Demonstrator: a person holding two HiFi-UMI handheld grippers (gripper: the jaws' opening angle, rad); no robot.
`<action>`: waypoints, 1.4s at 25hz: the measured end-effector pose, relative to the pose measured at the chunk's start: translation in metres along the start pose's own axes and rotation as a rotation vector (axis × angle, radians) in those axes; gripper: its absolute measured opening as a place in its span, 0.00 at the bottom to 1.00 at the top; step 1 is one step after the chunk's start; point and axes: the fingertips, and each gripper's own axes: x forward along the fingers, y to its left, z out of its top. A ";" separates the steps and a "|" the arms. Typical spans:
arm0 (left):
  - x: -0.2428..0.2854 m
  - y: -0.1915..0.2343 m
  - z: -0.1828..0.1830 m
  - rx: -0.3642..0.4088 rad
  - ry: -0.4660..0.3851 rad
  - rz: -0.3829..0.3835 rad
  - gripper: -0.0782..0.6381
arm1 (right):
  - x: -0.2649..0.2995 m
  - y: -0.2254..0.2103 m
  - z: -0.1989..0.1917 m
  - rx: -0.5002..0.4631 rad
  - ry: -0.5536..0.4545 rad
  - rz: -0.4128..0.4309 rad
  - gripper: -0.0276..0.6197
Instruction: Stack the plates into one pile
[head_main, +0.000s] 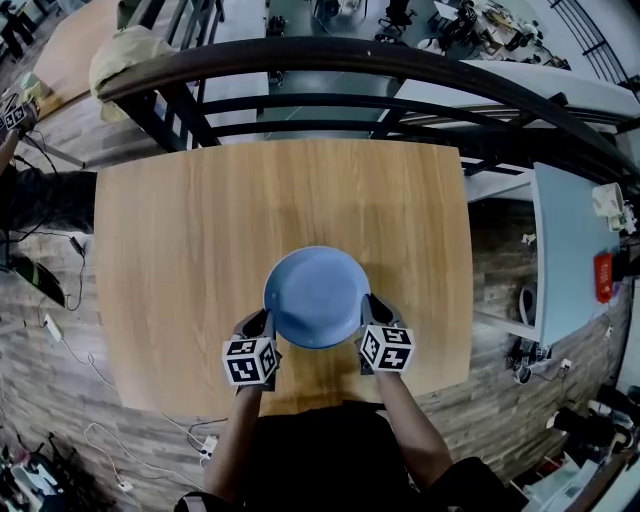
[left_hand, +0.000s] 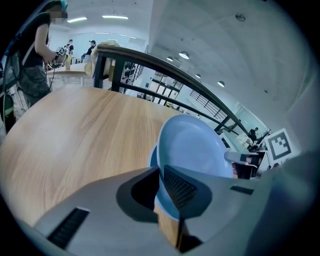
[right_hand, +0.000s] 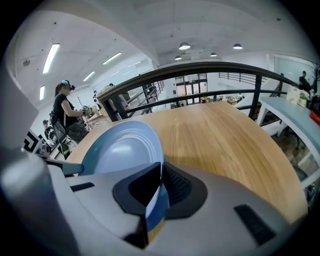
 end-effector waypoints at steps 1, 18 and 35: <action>0.001 0.001 -0.001 -0.001 0.002 0.001 0.17 | 0.001 0.000 -0.001 0.000 0.003 0.000 0.10; 0.014 0.009 -0.009 -0.015 0.051 0.021 0.17 | 0.020 -0.004 -0.015 -0.016 0.053 -0.009 0.10; 0.023 0.015 -0.018 -0.033 0.085 0.036 0.17 | 0.030 -0.007 -0.025 -0.026 0.080 -0.015 0.10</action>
